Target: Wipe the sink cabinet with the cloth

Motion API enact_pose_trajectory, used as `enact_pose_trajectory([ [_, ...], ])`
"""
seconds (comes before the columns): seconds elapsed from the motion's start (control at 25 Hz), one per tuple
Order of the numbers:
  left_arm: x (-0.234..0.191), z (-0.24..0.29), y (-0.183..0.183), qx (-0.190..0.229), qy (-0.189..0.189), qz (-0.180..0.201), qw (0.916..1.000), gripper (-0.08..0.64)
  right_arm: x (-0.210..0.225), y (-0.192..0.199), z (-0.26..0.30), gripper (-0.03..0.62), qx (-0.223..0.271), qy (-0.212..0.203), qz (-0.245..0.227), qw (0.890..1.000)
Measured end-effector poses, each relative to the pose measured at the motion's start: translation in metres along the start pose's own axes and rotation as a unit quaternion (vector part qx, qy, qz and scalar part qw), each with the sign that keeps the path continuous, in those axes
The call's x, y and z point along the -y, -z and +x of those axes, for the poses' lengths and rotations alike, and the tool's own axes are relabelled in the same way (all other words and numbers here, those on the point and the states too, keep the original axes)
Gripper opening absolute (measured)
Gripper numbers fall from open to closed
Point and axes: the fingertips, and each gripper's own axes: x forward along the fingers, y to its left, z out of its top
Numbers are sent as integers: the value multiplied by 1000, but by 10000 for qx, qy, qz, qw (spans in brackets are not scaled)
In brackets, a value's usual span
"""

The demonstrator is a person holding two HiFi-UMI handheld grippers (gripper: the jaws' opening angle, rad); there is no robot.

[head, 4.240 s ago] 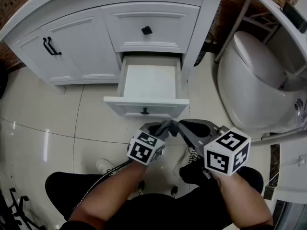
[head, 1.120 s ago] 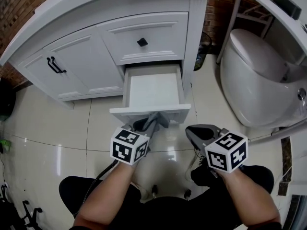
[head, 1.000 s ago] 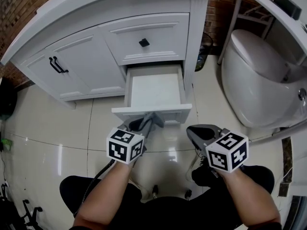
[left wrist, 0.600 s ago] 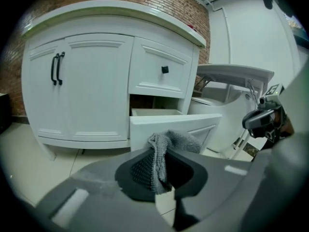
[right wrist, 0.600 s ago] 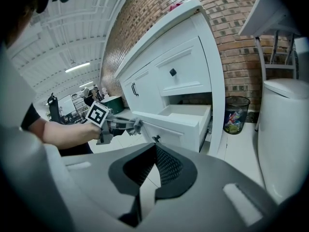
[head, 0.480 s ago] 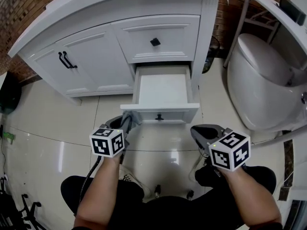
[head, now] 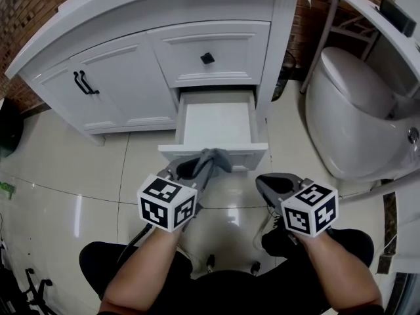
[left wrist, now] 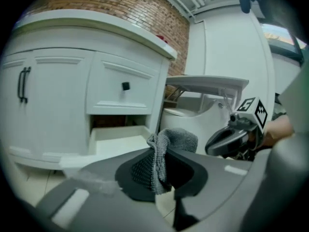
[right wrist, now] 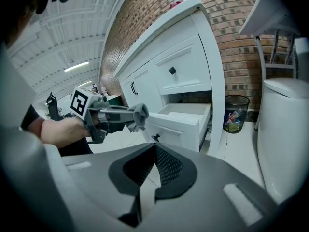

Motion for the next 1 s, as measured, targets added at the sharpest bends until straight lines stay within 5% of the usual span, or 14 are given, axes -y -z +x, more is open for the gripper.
enact_pose_trajectory([
  [0.16, 52, 48, -32, 6, 588, 410, 9974, 37, 5, 2, -2, 5, 14, 40, 61, 10000],
  [0.36, 72, 85, -44, -111, 793, 544, 9953, 37, 7, 2, -5, 5, 47, 31, 98, 9999],
  [1.0, -8, 40, -23, -423, -61, 553, 9976, 37, -3, -7, -2, 5, 104, -103, 4, 9999],
])
